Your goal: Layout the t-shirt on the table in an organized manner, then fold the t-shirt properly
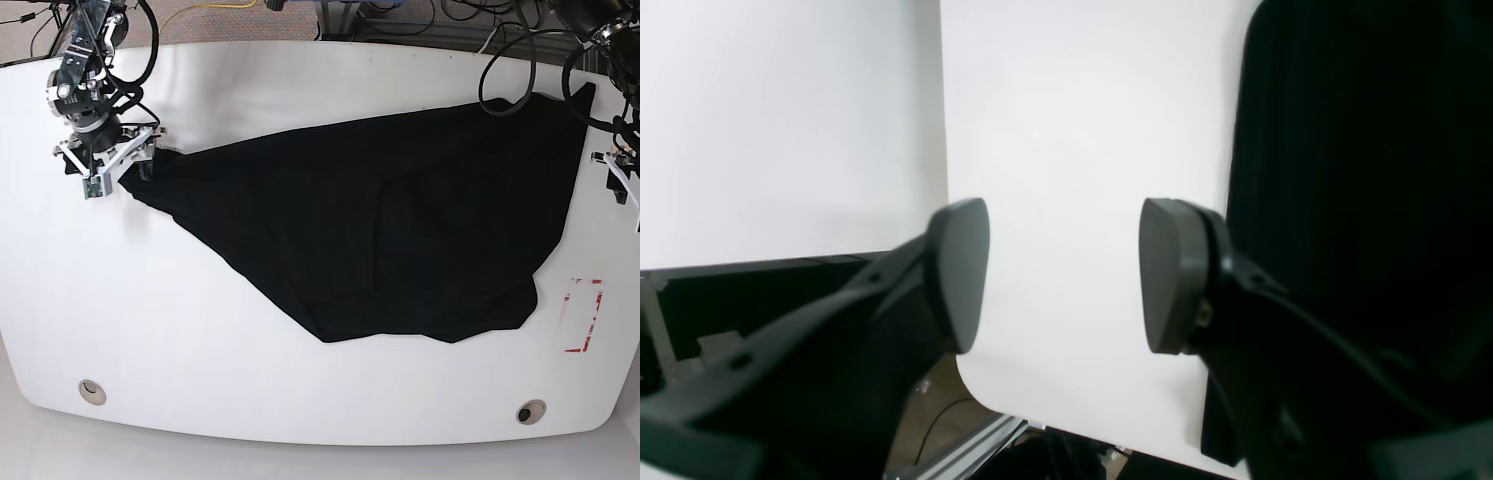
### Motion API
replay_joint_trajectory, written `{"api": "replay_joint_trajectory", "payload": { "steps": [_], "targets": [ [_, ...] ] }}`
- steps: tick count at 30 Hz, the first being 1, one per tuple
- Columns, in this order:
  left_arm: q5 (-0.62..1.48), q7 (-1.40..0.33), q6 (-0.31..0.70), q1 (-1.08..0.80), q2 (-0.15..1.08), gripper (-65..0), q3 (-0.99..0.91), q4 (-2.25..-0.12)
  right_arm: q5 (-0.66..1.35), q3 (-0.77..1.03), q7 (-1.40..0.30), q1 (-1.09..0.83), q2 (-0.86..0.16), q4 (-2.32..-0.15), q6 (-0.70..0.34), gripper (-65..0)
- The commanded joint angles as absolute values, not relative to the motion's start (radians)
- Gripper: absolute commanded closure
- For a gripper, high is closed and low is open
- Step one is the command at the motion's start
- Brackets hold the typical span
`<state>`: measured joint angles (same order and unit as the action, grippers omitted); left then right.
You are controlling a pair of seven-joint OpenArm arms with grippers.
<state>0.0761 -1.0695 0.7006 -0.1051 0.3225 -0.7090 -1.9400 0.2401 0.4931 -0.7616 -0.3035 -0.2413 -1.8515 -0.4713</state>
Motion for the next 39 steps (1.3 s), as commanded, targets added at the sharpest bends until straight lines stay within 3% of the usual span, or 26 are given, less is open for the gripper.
{"api": "replay_joint_trajectory", "payload": {
  "steps": [1,19,24,39],
  "targets": [
    [0.077,-1.055,0.698,-0.097,0.341,-33.2,-0.714,-1.954,0.251,0.499,-0.734,-0.297,-0.252,-1.891,-0.473,-45.7],
    [0.077,-1.055,0.698,-0.101,0.338,-33.2,-0.714,-1.954,0.257,0.472,-0.734,-0.3,-0.2,-1.92,-0.476,-45.5],
    [0.077,-1.055,0.698,-0.102,0.338,-33.2,-0.714,-1.952,0.257,0.395,-0.734,-0.332,-0.168,-1.977,-0.476,-45.5],
    [0.077,-1.055,0.698,-0.102,0.337,-33.2,-0.714,-1.952,0.245,0.104,-0.733,-0.288,-0.197,-2.0,-0.475,-45.3]
  ]
}}
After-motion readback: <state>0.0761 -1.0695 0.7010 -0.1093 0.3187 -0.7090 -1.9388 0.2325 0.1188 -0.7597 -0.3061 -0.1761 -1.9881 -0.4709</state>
